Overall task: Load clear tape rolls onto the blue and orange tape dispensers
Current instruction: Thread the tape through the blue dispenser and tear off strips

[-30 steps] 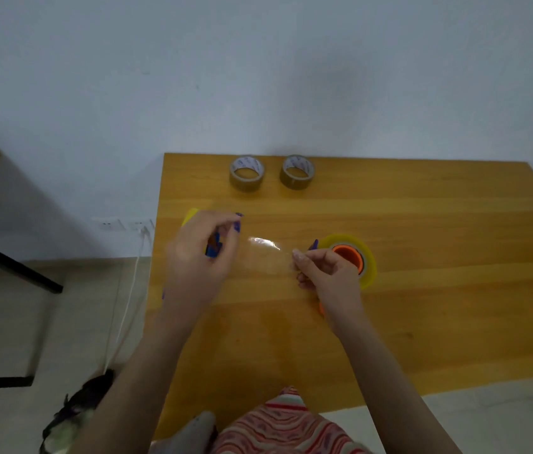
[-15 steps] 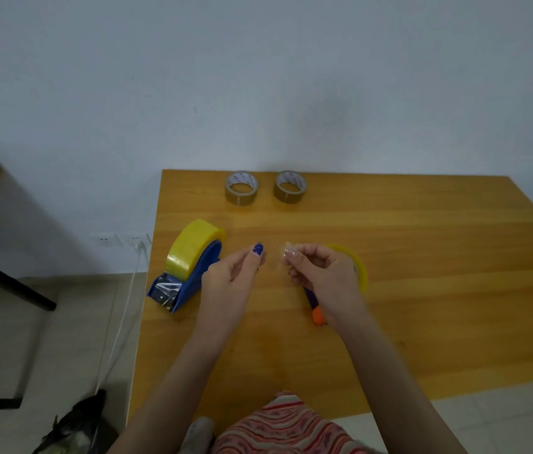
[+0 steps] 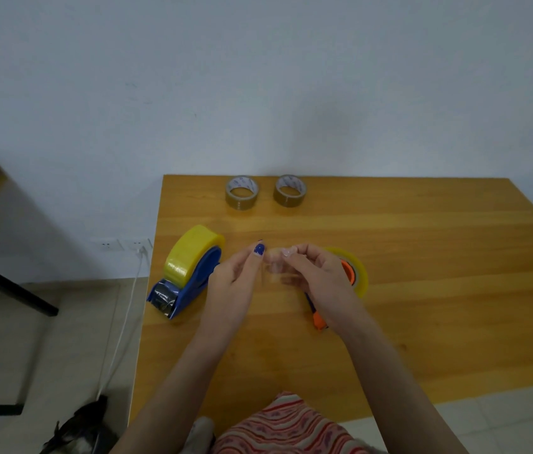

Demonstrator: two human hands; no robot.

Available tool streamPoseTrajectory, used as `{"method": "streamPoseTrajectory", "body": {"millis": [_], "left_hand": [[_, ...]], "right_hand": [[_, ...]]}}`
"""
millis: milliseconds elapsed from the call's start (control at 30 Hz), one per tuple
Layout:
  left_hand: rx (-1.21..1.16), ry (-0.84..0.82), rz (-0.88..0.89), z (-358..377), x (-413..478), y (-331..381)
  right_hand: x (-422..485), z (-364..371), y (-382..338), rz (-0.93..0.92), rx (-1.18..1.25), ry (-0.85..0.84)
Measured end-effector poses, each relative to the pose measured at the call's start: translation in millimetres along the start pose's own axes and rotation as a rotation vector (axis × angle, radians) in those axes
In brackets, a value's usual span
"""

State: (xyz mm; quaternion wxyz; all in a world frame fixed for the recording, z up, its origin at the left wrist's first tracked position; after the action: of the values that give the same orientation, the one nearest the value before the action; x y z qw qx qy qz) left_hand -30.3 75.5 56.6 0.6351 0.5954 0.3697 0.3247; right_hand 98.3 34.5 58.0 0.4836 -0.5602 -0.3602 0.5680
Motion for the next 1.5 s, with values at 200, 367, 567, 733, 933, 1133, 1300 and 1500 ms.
{"method": "streamPoseTrajectory", "body": {"millis": [200,367,567,733,933,1133,1300,1500], "left_hand": [[-0.338,0.034,-0.091,0.3,3.8,-9.9],[-0.479,0.041,-0.107,3.1,6.6,-10.2],[-0.117,0.070,-0.132,-6.1,10.2,-15.3],[0.038,0.064,-0.137,-5.6,13.9,-12.8],[0.040,0.067,-0.158,-9.6,16.2,-17.3],[0.072,0.135,-0.155,-9.1,18.5,-19.5],[-0.023,0.139,-0.163,-4.3,20.4,-20.0],[-0.113,0.073,-0.180,-3.0,26.1,-20.3]], "right_hand": [[4.0,-0.4,-1.0,-0.031,0.057,0.022],[6.6,-4.8,0.1,-0.014,0.028,0.052],[8.4,-8.1,-0.6,-0.008,0.022,0.076],[14.1,-9.4,1.2,0.000,-0.060,0.081],[18.2,-11.1,5.4,0.012,-0.107,0.092],[20.2,-15.3,7.2,0.036,-0.129,0.169],[16.9,-27.1,2.8,0.054,-0.167,0.279],[23.0,-31.1,5.3,0.080,-0.155,0.212]]}}
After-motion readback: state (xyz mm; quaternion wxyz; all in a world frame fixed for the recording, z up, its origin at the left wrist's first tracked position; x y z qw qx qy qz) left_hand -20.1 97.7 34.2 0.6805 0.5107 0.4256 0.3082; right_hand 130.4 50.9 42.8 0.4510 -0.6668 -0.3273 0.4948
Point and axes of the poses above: each hand's wrist, its own x-axis towards the middle knuckle, its own z-axis out of the palm, y = z × x, the point moved 8 cm from there along x, towards the middle knuckle, and after that the axes turned 12 degrees about -y, right-handed, at the moved point
